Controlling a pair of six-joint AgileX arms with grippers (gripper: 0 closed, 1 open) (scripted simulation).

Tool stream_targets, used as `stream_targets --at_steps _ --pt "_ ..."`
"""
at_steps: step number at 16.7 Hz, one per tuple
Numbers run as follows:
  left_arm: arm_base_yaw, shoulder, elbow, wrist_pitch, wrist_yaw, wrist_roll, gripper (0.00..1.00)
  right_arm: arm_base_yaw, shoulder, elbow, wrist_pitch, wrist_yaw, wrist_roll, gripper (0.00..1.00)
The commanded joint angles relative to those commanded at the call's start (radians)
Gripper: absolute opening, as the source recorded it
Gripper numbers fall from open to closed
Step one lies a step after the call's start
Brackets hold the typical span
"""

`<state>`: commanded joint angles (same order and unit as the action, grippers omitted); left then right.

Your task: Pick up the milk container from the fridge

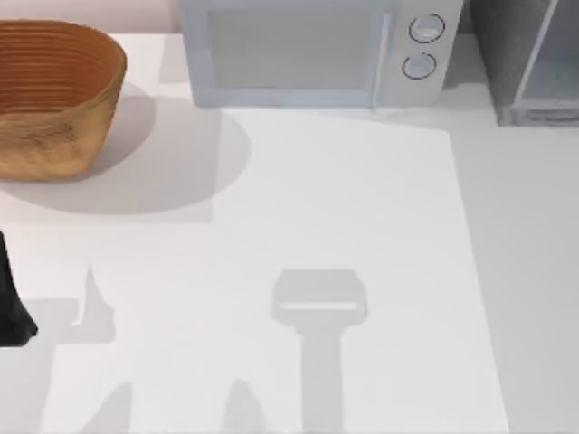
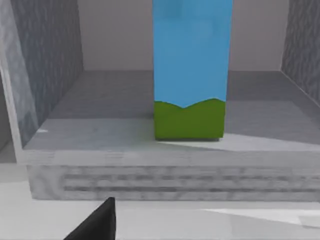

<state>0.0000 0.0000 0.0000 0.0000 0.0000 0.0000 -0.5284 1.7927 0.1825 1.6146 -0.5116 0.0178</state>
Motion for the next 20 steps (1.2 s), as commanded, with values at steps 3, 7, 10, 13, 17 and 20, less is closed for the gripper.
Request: stream_targets --at_steps 3,7,10,13,17,20 --pt "0.0 0.0 0.0 0.0 0.0 0.0 1.0 0.025 0.049 0.066 -0.033 0.024 -0.001 1.0" --pt "0.0 0.0 0.0 0.0 0.0 0.0 1.0 0.099 0.165 0.299 -0.148 0.104 -0.003 1.0" --pt "0.0 0.0 0.0 0.0 0.0 0.0 1.0 0.17 0.262 0.545 -0.265 0.18 -0.004 1.0" --pt "0.0 0.0 0.0 0.0 0.0 0.0 1.0 0.237 0.341 0.734 -0.378 0.252 -0.007 1.0" --pt "0.0 0.0 0.0 0.0 0.0 0.0 1.0 0.285 0.38 0.84 -0.46 0.303 -0.009 1.0" --pt "0.0 0.0 0.0 0.0 0.0 0.0 1.0 0.286 0.381 0.841 -0.462 0.304 -0.009 1.0"
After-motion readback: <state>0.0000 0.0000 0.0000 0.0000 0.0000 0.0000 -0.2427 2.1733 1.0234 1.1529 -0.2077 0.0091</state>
